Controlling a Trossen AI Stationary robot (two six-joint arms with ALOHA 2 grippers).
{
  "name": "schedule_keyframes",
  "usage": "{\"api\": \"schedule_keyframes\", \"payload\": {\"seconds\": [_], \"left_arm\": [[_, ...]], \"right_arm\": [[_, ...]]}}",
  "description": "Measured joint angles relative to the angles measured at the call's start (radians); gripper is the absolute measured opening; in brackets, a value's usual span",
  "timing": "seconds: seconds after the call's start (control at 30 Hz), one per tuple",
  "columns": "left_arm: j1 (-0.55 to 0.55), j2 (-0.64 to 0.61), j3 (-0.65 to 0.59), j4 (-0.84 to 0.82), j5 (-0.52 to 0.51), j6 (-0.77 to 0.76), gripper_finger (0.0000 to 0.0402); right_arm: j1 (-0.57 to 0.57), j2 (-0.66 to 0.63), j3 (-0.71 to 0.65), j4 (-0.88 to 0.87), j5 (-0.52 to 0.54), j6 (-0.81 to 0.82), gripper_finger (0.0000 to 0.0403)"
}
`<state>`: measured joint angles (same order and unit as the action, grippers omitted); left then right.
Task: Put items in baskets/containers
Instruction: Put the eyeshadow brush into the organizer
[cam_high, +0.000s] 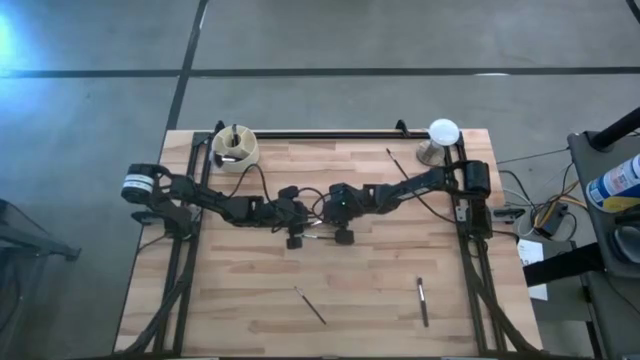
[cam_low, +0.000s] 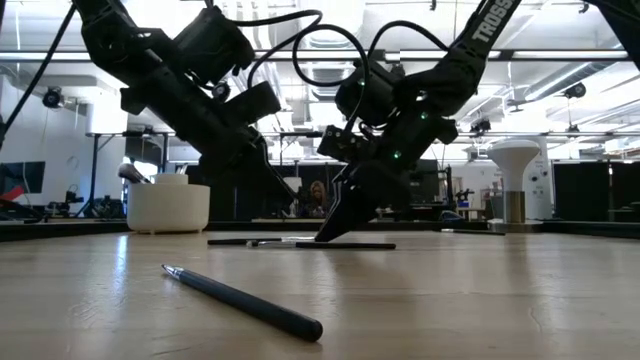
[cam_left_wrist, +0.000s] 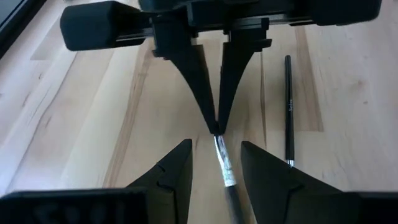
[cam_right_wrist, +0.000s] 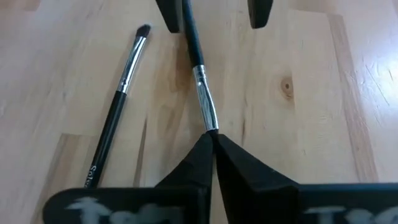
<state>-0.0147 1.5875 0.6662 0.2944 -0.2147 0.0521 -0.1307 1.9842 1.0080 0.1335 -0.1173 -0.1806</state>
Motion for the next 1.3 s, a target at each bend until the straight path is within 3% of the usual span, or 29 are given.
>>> {"api": "schedule_keyframes", "payload": {"seconds": [0.17,0.4,0.67,0.97,1.13,1.3], "left_arm": [[0.000,0.000,0.005,0.000,-0.012,-0.050,0.0129],[0.000,0.000,0.008,0.000,-0.013,-0.061,0.0129],[0.000,0.000,0.008,0.001,-0.015,-0.060,0.0129],[0.000,0.000,0.008,0.000,-0.011,-0.053,0.0129],[0.003,0.000,0.008,-0.006,0.047,-0.064,0.0128],[0.007,0.000,0.019,-0.020,0.084,-0.068,0.0090]], "right_arm": [[0.014,-0.018,-0.002,-0.015,0.027,0.007,0.0009],[0.082,-0.081,-0.004,-0.056,0.211,0.004,0.0008],[0.142,-0.127,-0.004,-0.049,0.330,-0.020,0.0008],[0.158,-0.132,0.012,-0.048,0.357,-0.029,0.0008],[0.172,-0.132,0.022,-0.048,0.358,-0.037,0.0008],[0.176,-0.133,0.027,-0.049,0.383,-0.037,0.0008]]}}
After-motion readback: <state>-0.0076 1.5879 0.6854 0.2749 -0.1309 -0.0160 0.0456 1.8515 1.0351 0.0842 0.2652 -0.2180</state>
